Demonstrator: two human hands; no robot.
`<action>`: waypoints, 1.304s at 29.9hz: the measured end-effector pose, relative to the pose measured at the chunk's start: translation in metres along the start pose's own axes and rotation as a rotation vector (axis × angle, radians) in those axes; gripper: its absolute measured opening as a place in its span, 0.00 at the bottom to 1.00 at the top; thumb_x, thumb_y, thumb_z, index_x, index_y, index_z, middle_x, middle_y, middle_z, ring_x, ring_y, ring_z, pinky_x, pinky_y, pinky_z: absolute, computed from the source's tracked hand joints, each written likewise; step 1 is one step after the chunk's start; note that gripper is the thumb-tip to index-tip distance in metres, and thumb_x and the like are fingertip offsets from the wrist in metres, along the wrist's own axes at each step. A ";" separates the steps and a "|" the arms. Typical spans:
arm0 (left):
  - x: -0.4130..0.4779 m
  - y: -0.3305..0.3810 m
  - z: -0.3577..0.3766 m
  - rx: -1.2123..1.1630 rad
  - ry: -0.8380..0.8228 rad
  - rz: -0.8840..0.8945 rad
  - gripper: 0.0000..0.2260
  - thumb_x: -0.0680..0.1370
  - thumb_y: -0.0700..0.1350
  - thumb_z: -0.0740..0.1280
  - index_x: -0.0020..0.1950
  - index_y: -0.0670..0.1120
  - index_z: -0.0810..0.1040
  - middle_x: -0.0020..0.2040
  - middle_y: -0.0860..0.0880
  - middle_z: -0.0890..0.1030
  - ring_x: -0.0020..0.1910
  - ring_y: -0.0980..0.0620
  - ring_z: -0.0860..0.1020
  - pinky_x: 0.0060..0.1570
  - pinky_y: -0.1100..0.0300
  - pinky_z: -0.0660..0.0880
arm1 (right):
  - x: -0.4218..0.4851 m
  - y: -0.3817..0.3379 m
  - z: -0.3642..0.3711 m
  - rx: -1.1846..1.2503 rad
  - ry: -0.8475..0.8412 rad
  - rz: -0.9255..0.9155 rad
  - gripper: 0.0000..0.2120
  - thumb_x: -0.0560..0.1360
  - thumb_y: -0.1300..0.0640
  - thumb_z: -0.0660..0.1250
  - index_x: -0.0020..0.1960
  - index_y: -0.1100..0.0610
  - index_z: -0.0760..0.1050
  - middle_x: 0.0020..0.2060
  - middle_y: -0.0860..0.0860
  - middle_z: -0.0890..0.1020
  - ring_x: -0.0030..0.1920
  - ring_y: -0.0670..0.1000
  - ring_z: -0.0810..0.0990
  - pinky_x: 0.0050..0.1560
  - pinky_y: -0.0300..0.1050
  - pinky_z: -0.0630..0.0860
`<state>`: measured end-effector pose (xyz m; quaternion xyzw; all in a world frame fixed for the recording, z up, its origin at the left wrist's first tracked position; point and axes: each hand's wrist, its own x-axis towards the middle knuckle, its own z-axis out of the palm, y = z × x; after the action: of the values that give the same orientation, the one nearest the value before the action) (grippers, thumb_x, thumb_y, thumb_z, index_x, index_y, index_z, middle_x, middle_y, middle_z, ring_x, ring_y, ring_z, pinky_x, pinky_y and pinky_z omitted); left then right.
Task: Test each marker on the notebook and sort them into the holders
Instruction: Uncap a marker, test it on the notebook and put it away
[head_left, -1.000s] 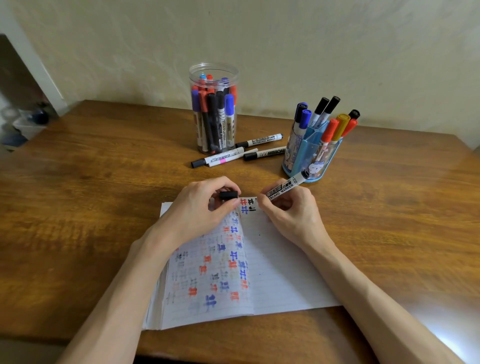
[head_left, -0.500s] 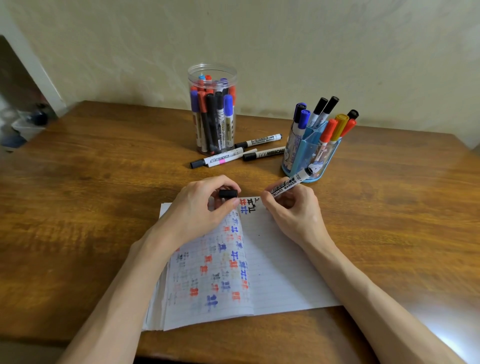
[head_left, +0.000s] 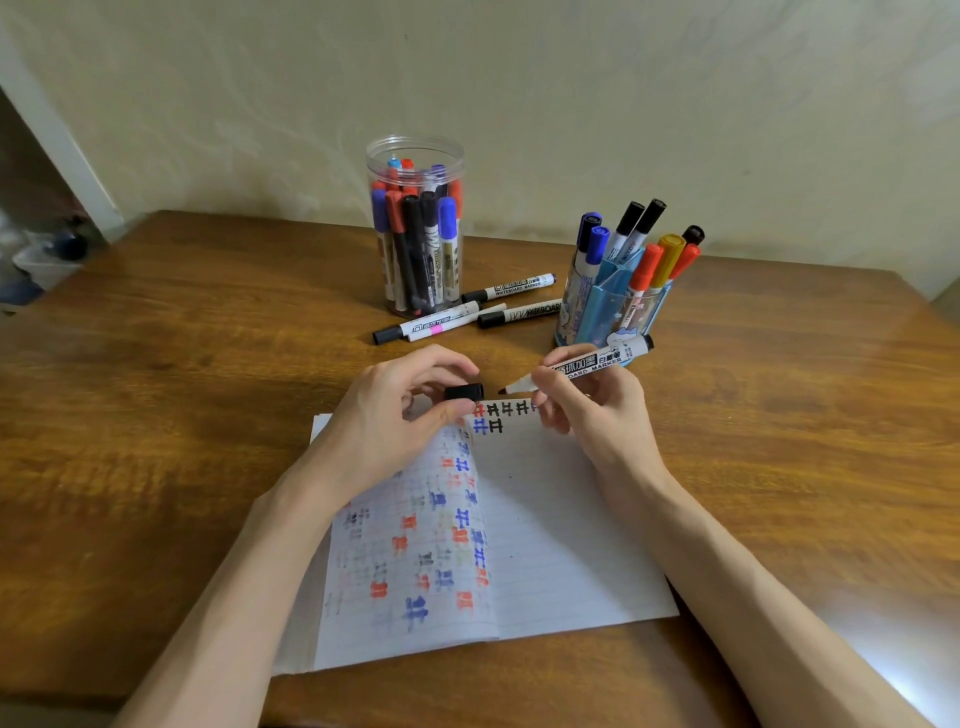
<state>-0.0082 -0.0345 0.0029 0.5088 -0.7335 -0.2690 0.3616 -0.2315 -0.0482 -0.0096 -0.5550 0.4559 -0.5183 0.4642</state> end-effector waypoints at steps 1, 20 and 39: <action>0.000 0.002 0.000 -0.014 0.005 0.005 0.12 0.78 0.45 0.74 0.59 0.55 0.80 0.53 0.66 0.81 0.54 0.74 0.76 0.44 0.76 0.73 | 0.000 0.000 0.000 0.004 -0.017 -0.007 0.02 0.80 0.61 0.71 0.51 0.60 0.80 0.36 0.56 0.82 0.35 0.51 0.78 0.37 0.44 0.75; 0.002 -0.001 -0.002 0.012 0.086 0.001 0.08 0.79 0.43 0.72 0.57 0.52 0.82 0.52 0.63 0.82 0.56 0.70 0.77 0.49 0.77 0.72 | 0.006 -0.007 -0.021 0.089 -0.192 0.121 0.10 0.79 0.56 0.73 0.58 0.59 0.85 0.46 0.58 0.88 0.42 0.53 0.85 0.45 0.46 0.82; 0.004 0.000 0.011 0.133 0.111 0.039 0.10 0.81 0.40 0.69 0.58 0.52 0.84 0.48 0.63 0.81 0.52 0.67 0.79 0.47 0.70 0.78 | 0.005 0.014 -0.024 -0.355 -0.116 -0.170 0.14 0.77 0.52 0.75 0.59 0.59 0.86 0.45 0.45 0.87 0.42 0.41 0.85 0.38 0.35 0.79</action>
<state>-0.0181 -0.0375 -0.0023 0.5316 -0.7383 -0.1840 0.3721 -0.2553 -0.0565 -0.0223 -0.6935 0.4642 -0.4343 0.3390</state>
